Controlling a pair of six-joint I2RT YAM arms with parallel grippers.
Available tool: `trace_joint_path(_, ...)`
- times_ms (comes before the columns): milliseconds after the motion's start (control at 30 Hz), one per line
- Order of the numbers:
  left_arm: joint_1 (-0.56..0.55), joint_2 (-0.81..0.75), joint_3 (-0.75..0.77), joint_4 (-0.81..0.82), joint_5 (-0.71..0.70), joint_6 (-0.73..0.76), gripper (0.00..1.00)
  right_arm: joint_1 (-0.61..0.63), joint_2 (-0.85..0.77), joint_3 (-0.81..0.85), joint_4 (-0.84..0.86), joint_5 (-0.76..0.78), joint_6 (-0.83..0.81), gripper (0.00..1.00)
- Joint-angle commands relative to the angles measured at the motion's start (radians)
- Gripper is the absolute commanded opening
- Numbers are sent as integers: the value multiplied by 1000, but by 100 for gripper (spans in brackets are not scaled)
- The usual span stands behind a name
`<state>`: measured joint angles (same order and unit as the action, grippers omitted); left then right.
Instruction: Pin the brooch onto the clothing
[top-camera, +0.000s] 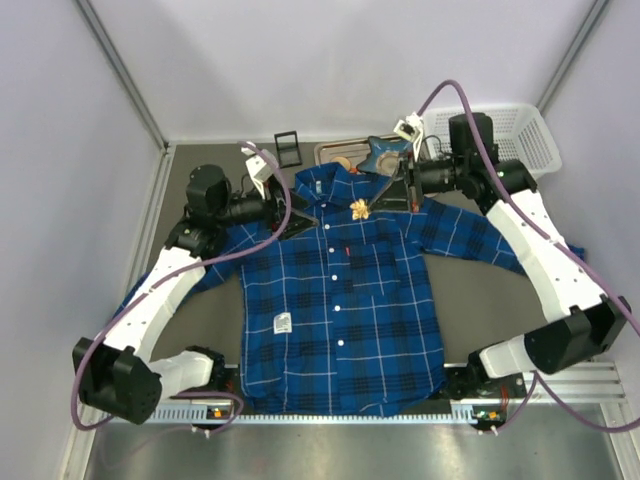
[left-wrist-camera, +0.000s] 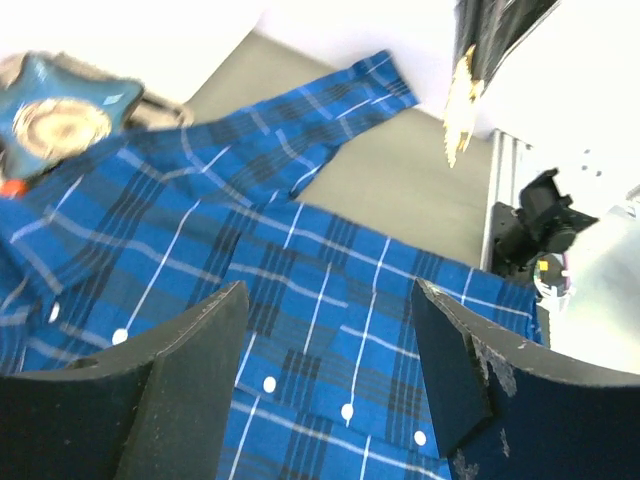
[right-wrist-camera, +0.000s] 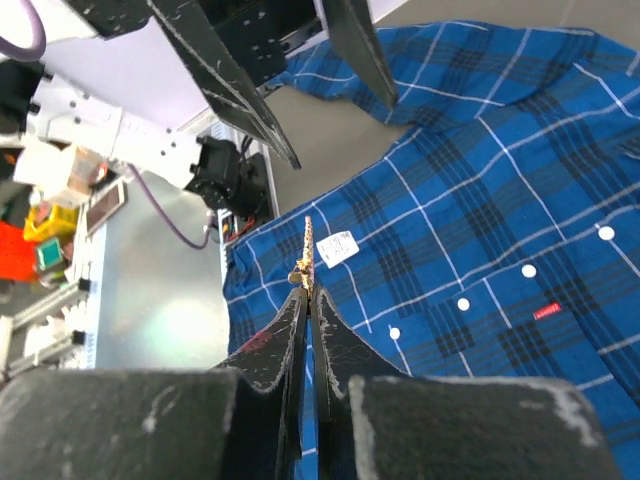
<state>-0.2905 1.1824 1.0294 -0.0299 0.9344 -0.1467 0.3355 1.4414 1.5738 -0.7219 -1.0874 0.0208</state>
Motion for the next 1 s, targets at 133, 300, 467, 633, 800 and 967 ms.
trace_joint_path(133,-159,-56,3,228,32,61,72,126,-98,-31,-47,129,-176,0)
trace_joint_path(300,-229,-56,1,219,-3,105,72,154,-108,-26,-47,191,-189,0)
trace_joint_path(467,-268,-50,-3,242,-35,78,68,175,-107,-17,-45,230,-211,0)
trace_joint_path(633,-285,-44,-6,228,-114,96,59,188,-98,-1,-44,233,-209,0)
trace_joint_path(800,-294,-29,3,207,-147,111,52,194,-95,8,-44,238,-208,0)
trace_joint_path(967,-308,-20,11,180,-189,139,49,195,-87,17,-44,242,-205,0)
